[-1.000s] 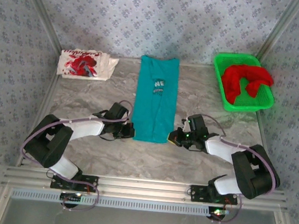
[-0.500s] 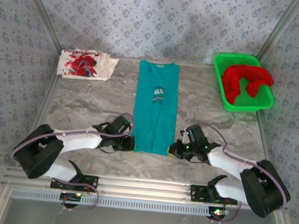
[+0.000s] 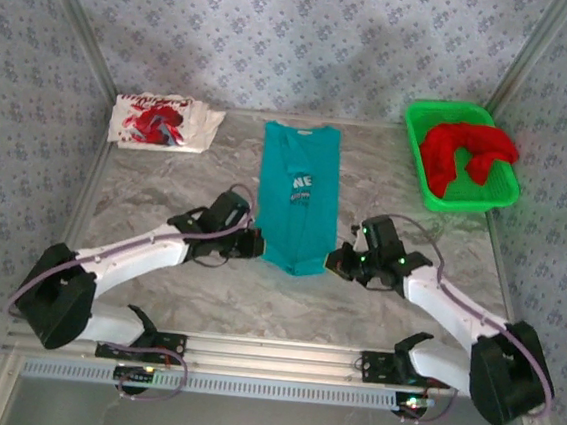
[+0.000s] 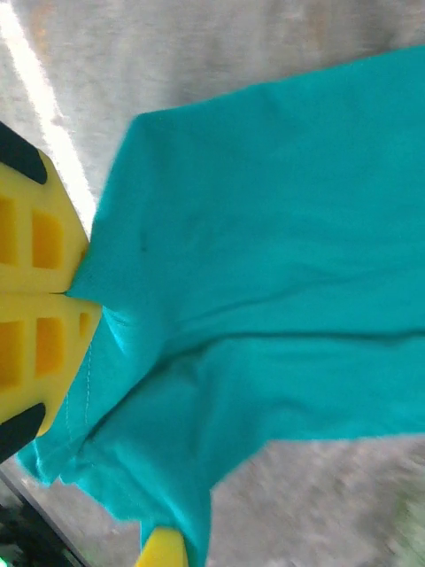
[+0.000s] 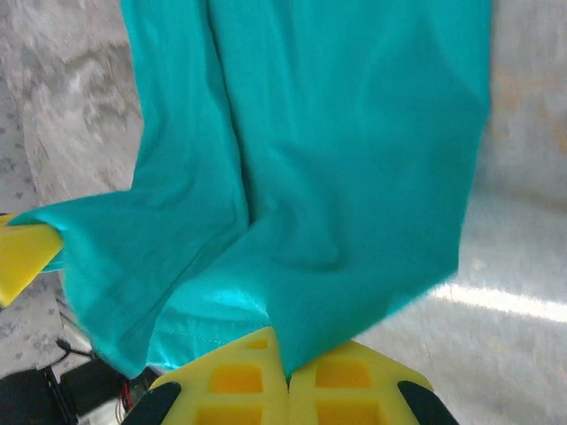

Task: Fold and stack the t-shirts

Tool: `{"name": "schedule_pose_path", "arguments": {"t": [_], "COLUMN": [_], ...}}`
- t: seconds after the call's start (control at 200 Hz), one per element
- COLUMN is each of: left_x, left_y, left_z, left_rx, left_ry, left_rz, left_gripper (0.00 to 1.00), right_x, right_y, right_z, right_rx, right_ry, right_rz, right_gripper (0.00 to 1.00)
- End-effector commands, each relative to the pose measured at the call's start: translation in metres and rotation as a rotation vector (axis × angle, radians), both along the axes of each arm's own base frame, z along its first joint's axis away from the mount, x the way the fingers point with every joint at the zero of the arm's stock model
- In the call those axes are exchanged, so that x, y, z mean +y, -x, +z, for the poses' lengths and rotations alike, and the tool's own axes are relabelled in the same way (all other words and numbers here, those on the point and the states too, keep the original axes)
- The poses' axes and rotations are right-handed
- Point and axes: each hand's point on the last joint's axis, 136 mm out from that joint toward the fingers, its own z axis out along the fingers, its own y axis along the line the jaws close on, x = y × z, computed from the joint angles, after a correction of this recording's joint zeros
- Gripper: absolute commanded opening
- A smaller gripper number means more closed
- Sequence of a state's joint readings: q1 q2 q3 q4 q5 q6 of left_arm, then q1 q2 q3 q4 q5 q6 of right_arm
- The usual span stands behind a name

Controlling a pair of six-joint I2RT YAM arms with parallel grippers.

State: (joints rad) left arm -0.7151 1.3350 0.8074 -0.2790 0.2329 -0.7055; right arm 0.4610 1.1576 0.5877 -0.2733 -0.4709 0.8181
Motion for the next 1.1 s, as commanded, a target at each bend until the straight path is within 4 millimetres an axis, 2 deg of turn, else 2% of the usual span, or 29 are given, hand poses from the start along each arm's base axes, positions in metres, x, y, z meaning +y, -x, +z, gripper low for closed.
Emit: {"name": "schedule_pose_path", "arguments": {"t": [0.0, 0.105, 0.185, 0.26, 0.345, 0.495, 0.545, 0.565, 0.74, 1.044, 1.094], "left_x": [0.001, 0.003, 0.003, 0.004, 0.007, 0.007, 0.006, 0.006, 0.007, 0.009, 0.009], "left_y": [-0.02, -0.045, -0.061, -0.079, -0.099, -0.133, -0.142, -0.146, -0.172, -0.197, -0.205], "left_z": [0.017, 0.028, 0.026, 0.023, 0.019, 0.008, 0.004, 0.003, -0.011, -0.025, -0.024], "left_rx": [-0.022, -0.046, -0.057, -0.056, -0.056, -0.065, -0.07, -0.074, -0.057, -0.042, -0.049], "left_ry": [0.022, 0.015, -0.012, -0.014, -0.026, -0.082, -0.085, -0.088, -0.115, -0.136, -0.135], "left_rz": [-0.042, -0.051, -0.067, -0.073, -0.064, -0.075, -0.077, -0.077, -0.085, -0.077, -0.069], "left_gripper": [0.0, 0.0, 0.0, 0.0, 0.0, 0.0, 0.0, 0.0, 0.0, 0.0, 0.19], "right_x": [0.0, -0.001, -0.002, -0.004, -0.008, -0.001, 0.0, 0.002, -0.002, -0.013, -0.014], "right_y": [-0.026, -0.054, -0.075, -0.095, -0.115, -0.155, -0.161, -0.172, -0.19, -0.213, -0.219], "right_z": [0.02, 0.034, 0.039, 0.038, 0.028, 0.017, 0.008, 0.016, 0.006, -0.002, -0.004], "right_rx": [-0.034, -0.055, -0.05, -0.07, -0.054, -0.071, -0.055, -0.08, -0.068, -0.048, -0.046], "right_ry": [0.012, 0.012, 0.007, 0.028, 0.048, 0.047, 0.051, 0.045, 0.068, 0.09, 0.086], "right_rz": [0.038, 0.049, 0.04, 0.056, 0.049, 0.044, 0.037, 0.032, 0.001, -0.044, -0.053], "right_gripper": [0.0, 0.0, 0.0, 0.0, 0.0, 0.0, 0.0, 0.0, 0.0, 0.0, 0.01]}}
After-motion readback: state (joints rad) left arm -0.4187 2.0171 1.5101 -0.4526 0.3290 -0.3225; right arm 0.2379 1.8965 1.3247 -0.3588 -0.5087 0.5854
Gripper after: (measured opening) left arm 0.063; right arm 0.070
